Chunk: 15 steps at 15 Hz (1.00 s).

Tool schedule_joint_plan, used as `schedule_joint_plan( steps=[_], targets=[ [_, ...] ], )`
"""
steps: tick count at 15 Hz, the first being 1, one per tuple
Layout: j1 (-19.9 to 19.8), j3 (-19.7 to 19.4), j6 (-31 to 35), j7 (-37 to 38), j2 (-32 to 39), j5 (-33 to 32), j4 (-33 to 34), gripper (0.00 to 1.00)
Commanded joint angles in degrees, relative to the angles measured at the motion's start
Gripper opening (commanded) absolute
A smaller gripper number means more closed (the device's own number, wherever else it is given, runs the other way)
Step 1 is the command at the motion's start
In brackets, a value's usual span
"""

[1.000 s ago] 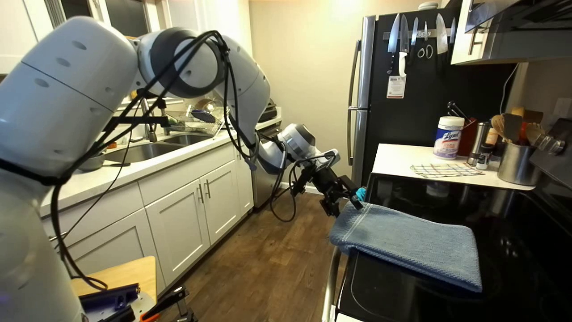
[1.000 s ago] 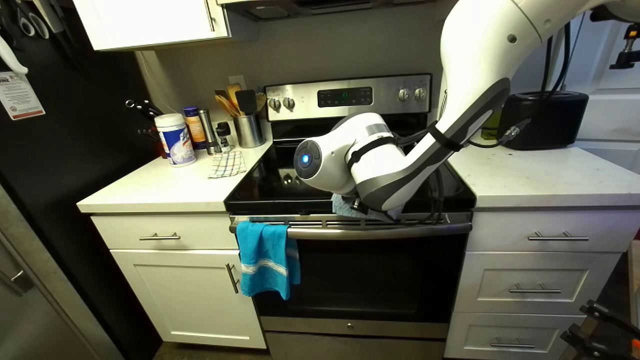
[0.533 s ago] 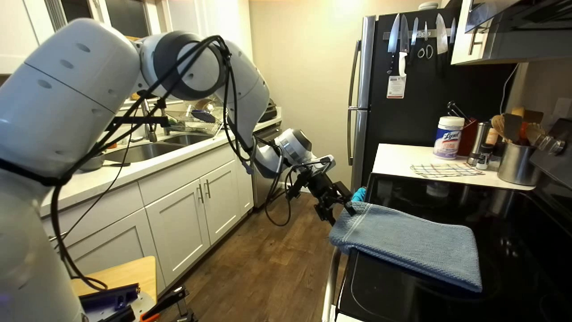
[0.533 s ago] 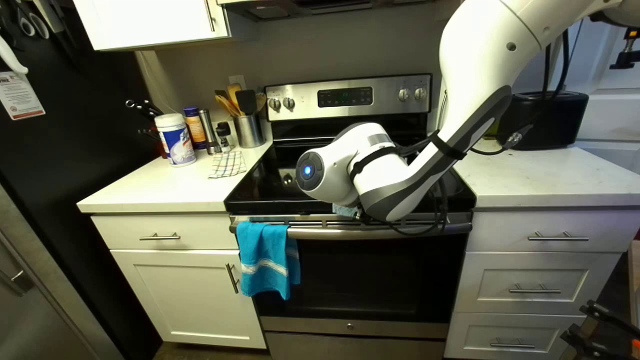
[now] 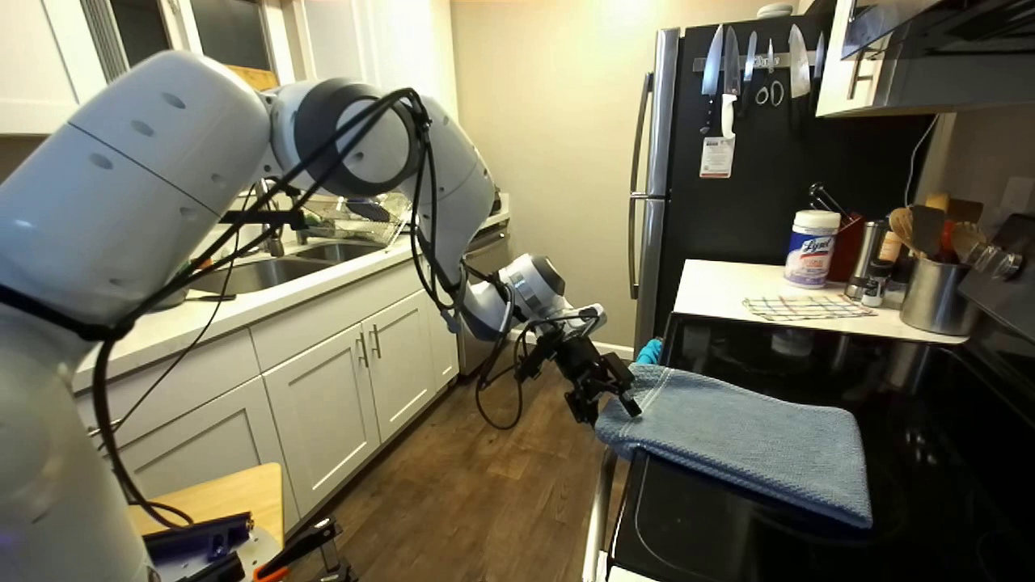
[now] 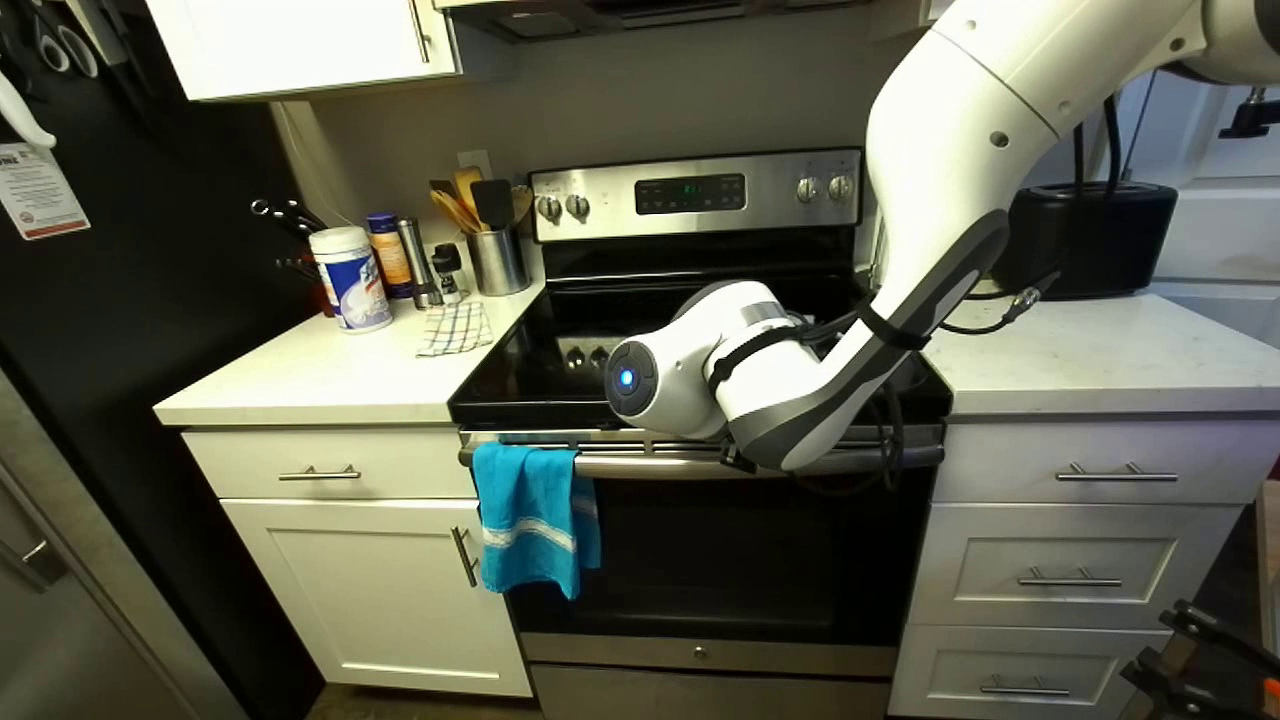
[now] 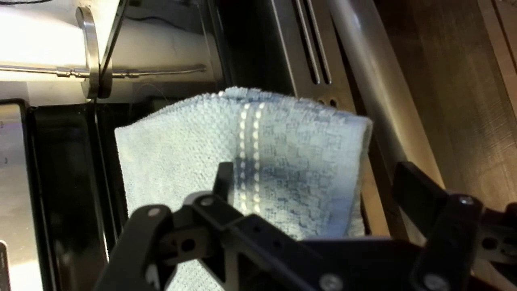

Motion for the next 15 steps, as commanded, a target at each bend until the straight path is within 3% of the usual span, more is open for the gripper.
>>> schedule_joint_plan(
  steps=[1,15],
  targets=[
    [-0.62,-0.15,0.4,-1.79,0.07,0.66,-0.21,1.0],
    [-1.07,-2.27,-0.49,-1.36,0.32,0.07,0.43,1.0]
  ],
)
